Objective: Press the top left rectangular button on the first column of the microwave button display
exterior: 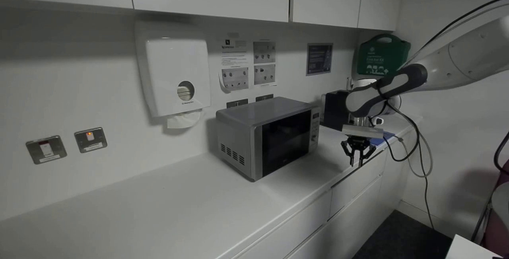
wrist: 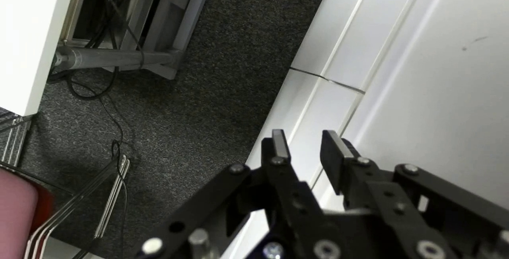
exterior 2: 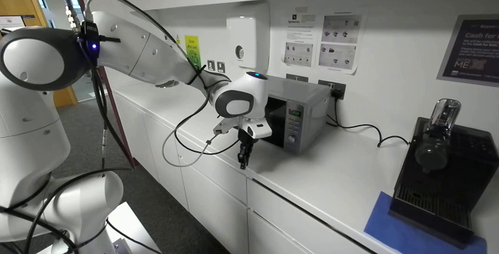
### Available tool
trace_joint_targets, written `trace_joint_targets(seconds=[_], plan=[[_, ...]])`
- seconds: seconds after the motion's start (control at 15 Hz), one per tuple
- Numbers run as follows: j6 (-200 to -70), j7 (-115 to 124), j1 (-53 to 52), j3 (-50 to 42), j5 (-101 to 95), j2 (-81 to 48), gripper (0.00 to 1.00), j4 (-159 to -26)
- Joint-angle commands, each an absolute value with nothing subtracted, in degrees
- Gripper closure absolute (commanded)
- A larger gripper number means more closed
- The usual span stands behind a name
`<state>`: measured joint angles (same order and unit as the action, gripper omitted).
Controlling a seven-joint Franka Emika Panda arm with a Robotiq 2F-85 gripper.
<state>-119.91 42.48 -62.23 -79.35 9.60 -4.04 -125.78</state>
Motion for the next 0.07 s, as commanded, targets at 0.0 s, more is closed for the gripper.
trace_joint_targets(seconds=[0.0], plan=[[-119.9, 42.5, -62.2, -79.4, 9.6, -4.0, 0.70, -125.8]])
